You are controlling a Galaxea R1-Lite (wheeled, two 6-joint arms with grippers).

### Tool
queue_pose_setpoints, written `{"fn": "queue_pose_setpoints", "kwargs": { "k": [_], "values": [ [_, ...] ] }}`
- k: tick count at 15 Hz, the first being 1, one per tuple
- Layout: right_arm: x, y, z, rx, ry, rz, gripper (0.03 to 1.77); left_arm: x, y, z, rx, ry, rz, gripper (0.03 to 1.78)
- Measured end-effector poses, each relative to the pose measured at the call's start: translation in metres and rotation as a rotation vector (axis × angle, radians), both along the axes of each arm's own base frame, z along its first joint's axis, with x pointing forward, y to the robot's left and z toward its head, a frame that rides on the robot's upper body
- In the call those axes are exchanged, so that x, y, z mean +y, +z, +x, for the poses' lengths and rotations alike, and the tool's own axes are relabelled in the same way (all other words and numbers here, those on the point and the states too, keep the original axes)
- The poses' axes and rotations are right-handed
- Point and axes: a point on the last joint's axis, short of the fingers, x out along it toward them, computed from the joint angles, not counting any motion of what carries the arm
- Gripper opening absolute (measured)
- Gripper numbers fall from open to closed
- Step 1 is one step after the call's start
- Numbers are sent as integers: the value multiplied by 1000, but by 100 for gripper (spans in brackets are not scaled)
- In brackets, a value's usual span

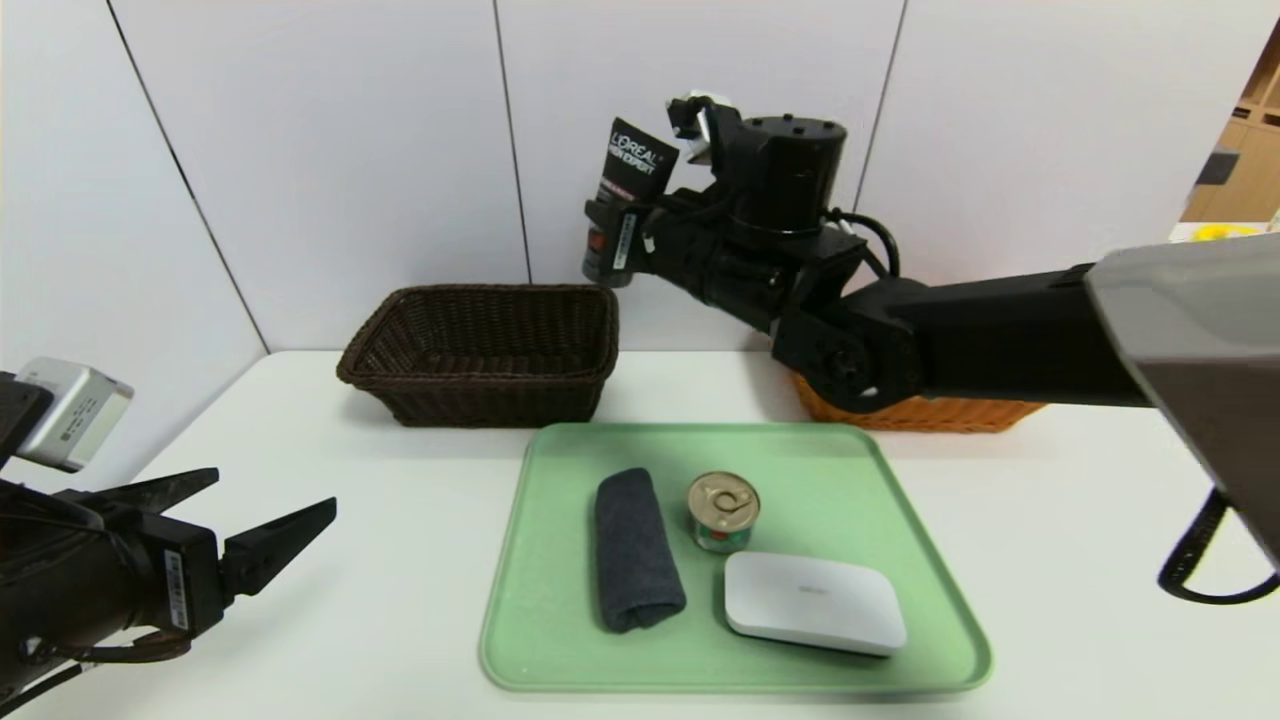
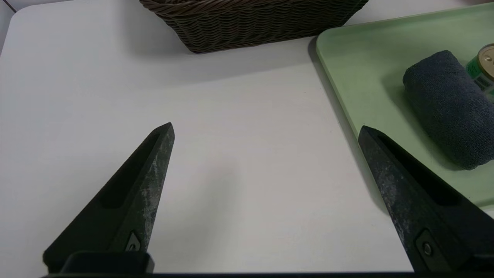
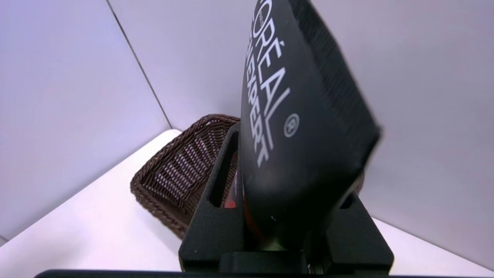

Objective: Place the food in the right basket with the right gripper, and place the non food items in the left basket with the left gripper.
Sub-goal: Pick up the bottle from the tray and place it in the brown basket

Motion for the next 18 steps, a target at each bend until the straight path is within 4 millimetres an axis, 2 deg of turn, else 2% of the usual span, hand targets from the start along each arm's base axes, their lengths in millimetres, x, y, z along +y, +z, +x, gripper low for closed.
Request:
{"fn": "queue_pose_setpoints", "kwargs": {
  "k": [4,7,10,13,18],
  "values": [
    [27,-16,24,-27,10,24,43,0,-2,-1,5,5,3,169],
    [49,-45,30,5,40,-2,43,0,-2,-1,5,5,5,169],
    [56,-66,36,31,48,-25,43,0,-5,-1,17,5,7,169],
    [59,-79,39,49,48,-39,43,0,-6,-1,23,5,9,169],
    [60,-91,43,63,46,-51,43,0,-6,-1,23,6,9,169]
  ]
}}
